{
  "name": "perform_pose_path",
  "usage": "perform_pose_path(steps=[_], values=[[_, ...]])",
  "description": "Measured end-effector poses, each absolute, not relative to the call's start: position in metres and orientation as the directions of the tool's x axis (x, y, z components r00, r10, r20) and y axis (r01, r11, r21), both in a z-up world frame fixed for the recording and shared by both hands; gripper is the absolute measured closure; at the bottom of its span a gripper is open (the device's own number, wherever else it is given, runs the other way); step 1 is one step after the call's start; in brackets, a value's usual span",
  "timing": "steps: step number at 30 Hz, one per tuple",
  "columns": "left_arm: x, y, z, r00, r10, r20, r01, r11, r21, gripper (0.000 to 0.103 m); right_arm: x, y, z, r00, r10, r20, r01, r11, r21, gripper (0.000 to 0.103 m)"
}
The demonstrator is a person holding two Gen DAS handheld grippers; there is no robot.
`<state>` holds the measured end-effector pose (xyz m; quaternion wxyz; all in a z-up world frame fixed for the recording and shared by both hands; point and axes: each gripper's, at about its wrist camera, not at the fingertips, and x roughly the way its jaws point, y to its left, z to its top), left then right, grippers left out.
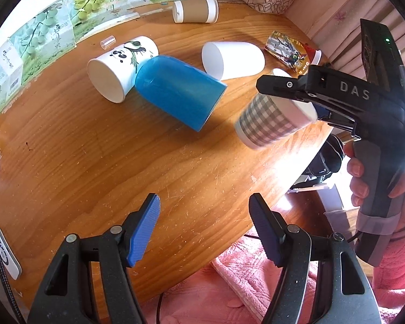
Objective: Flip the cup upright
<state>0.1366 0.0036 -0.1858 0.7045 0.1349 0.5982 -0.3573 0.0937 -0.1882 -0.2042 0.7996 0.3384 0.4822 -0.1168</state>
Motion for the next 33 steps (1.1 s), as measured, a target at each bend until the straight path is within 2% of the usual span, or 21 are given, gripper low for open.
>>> perform_pose_path(steps=[5, 18, 23, 26, 33], values=[[0.134, 0.005, -0.182, 0.059, -0.349, -0.935, 0.630, 0.740, -0.236, 0.031, 0.095, -0.183, -0.195, 0.504, 0.176, -0.845, 0.449, 0.782, 0.431, 0.026], [0.123, 0.018, -0.160, 0.196, -0.344, -0.918, 0.412, 0.879, -0.241, 0.031, 0.093, -0.186, -0.169, 0.497, 0.277, -0.822, 0.224, 0.875, 0.430, 0.020], [0.108, 0.028, -0.160, 0.223, -0.340, -0.914, 0.312, 0.913, -0.264, 0.031, 0.096, -0.175, -0.159, 0.509, 0.283, -0.813, 0.015, 0.942, 0.336, 0.020], [0.097, 0.030, -0.162, 0.243, -0.315, -0.917, 0.280, 0.928, -0.245, 0.031, 0.094, -0.160, -0.156, 0.526, 0.276, -0.804, -0.148, 0.961, 0.233, 0.020], [0.077, 0.037, -0.164, 0.282, -0.310, -0.908, 0.207, 0.944, -0.257, 0.031, 0.085, -0.131, -0.167, 0.460, 0.364, -0.810, -0.520, 0.850, 0.086, 0.020]])
